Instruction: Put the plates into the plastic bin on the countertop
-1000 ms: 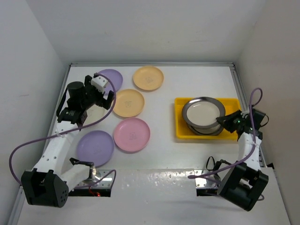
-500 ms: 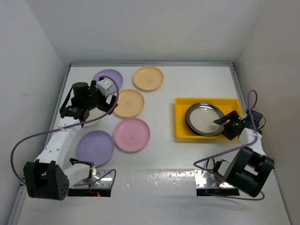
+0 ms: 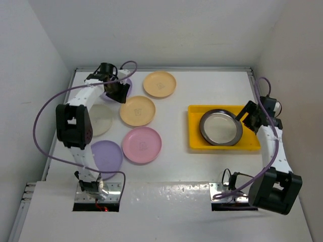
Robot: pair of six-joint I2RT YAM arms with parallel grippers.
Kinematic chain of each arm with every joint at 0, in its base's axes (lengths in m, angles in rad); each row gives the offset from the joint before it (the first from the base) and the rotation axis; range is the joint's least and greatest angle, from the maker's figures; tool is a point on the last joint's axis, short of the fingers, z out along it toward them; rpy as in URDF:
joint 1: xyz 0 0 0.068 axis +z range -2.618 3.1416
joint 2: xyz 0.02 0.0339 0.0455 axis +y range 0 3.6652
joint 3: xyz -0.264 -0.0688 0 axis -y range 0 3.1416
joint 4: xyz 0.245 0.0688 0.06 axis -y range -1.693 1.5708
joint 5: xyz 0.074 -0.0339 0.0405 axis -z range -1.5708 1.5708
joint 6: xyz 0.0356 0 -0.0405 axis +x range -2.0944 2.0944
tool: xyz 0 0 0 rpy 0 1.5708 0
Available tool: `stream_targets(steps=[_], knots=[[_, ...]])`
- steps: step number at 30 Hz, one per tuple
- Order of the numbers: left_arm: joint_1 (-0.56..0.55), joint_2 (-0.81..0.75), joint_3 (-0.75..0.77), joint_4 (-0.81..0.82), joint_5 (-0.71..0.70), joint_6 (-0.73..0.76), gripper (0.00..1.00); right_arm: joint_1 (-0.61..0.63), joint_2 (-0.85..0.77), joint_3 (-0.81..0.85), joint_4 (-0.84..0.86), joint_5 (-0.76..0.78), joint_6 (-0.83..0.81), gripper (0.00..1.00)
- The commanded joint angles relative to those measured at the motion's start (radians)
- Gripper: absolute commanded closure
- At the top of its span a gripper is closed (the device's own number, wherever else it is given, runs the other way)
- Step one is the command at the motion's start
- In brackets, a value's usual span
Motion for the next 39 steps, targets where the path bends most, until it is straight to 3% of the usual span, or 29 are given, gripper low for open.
stream_targets(steps=[1, 9, 13, 15, 20, 28, 34, 39], knots=[[0.019, 0.129, 0.093, -0.149, -0.115, -0.081, 0.45, 0.054, -0.022, 0.073, -0.012, 0.056, -0.041, 0.15], [0.008, 0.270, 0.084, -0.077, -0.143, -0.129, 0.47, 0.192, 0.015, 0.165, -0.007, -0.056, -0.058, 0.18], [-0.014, 0.306, 0.075, -0.059, -0.054, -0.129, 0.51, 0.306, 0.031, 0.178, 0.031, -0.072, -0.072, 0.28], [-0.014, 0.315, 0.075, -0.049, -0.019, -0.129, 0.65, 0.360, 0.057, 0.192, 0.045, -0.076, -0.081, 0.39], [-0.014, 0.317, 0.086, -0.088, 0.053, -0.129, 1.00, 0.528, 0.140, 0.251, 0.089, -0.138, -0.092, 0.52], [-0.113, 0.139, 0.309, -0.109, 0.128, -0.125, 1.00, 0.712, 0.285, 0.434, 0.148, -0.150, -0.091, 0.33], [-0.247, 0.115, 0.420, -0.209, 0.149, -0.104, 1.00, 0.780, 0.407, 0.530, 0.183, -0.074, -0.095, 0.33], [-0.270, 0.105, 0.420, -0.221, 0.230, -0.095, 1.00, 0.763, 0.455, 0.549, 0.191, -0.012, -0.097, 0.35]])
